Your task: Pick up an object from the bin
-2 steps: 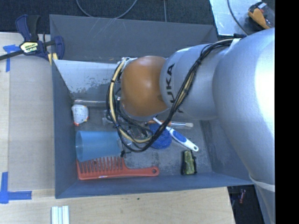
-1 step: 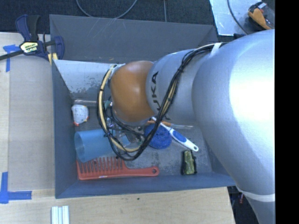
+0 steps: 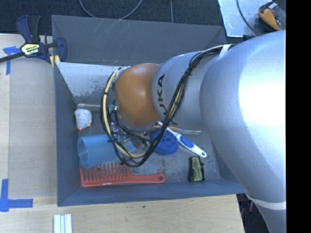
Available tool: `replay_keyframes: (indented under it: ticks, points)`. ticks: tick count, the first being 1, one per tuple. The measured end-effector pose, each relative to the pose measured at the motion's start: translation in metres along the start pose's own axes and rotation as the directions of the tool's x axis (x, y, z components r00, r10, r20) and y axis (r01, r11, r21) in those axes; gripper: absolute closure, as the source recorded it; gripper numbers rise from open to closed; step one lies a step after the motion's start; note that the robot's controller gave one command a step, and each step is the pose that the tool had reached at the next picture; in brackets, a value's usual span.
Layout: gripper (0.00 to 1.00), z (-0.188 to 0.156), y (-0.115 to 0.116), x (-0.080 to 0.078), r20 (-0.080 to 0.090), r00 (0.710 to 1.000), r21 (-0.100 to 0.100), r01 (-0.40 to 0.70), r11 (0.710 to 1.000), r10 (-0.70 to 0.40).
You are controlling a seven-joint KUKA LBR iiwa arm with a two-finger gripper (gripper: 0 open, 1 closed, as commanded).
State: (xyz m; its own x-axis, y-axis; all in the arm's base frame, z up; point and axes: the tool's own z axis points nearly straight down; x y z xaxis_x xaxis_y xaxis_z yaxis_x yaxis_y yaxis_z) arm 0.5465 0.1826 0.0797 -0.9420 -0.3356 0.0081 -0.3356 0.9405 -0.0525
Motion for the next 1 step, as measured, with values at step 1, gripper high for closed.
replay_keyframes:
  ticks: [1]
  points:
    - [1.00,-0.0014,-0.0091,0.0025,0.011,1.000,-0.021,0.003,1.000,-0.003]
